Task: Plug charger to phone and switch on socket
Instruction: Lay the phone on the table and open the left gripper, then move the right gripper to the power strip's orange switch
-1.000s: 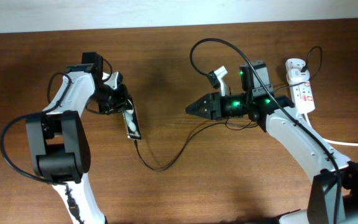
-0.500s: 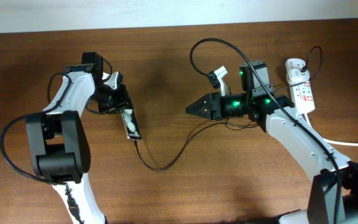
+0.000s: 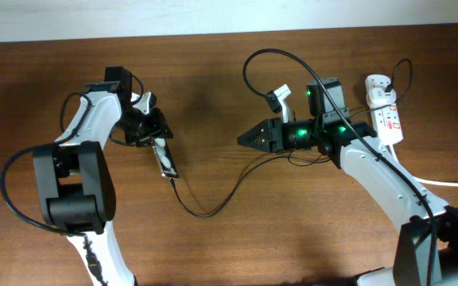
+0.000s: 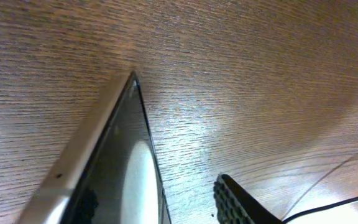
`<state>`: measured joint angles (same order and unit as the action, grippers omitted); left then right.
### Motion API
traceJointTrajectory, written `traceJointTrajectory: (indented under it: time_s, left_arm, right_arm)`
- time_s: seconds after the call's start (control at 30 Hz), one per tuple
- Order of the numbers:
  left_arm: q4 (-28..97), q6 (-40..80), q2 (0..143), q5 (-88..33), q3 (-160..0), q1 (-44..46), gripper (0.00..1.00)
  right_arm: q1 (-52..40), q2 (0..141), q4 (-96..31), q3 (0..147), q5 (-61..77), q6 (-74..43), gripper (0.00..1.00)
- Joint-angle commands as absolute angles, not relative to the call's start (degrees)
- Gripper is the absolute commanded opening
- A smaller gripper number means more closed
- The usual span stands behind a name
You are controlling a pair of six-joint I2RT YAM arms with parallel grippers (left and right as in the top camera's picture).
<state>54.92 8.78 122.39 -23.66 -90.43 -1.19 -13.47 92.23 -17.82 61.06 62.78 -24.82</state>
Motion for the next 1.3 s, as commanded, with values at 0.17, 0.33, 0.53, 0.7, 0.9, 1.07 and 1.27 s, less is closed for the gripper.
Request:
traceJointTrajectory:
  time_s: [0.17,0.33,0.53,0.7,0.9,1.07,1.27]
  left_arm:
    - [55.0,8.2,122.9,-21.1,-89.8,-1.2,0.63]
    - [55.0,8.2,122.9,-21.1,-89.8,-1.2,0.68]
    - [55.0,8.2,122.9,-21.1,-89.8,-1.2,0.68]
    - [54.2,8.2,122.9,-21.2,-90.1,-1.2,0.93]
    - [58.9,8.0,117.0,-21.1,-102.0,-1.3,0.99]
    - [60.7,8.0,106.8,-21.1,-108.5,-1.3,1.00]
    - [60.8,8.0,92.6,-21.2,-108.6,-1.3,0.99]
  right_arm:
    - [-13.1,92.4,-17.8,61.8,62.2,-24.0,0.36]
    - [-13.1,92.4,-17.8,61.8,62.2,-24.0,0.36]
    - [-13.1,92.4,-17.8,61.8,62.2,-24.0,0.36]
    - [-13.1,92.4,-17.8,61.8,62.2,-23.7,0.36]
    - [-13.1,92.2,-27.0,61.8,50.2,-22.2,0.36]
    - [-13.1,87.0,-32.9,62.3,40.4,-19.8,0.36]
    - [-13.1,82.8,-53.9,74.7,25.1,-13.5,0.36]
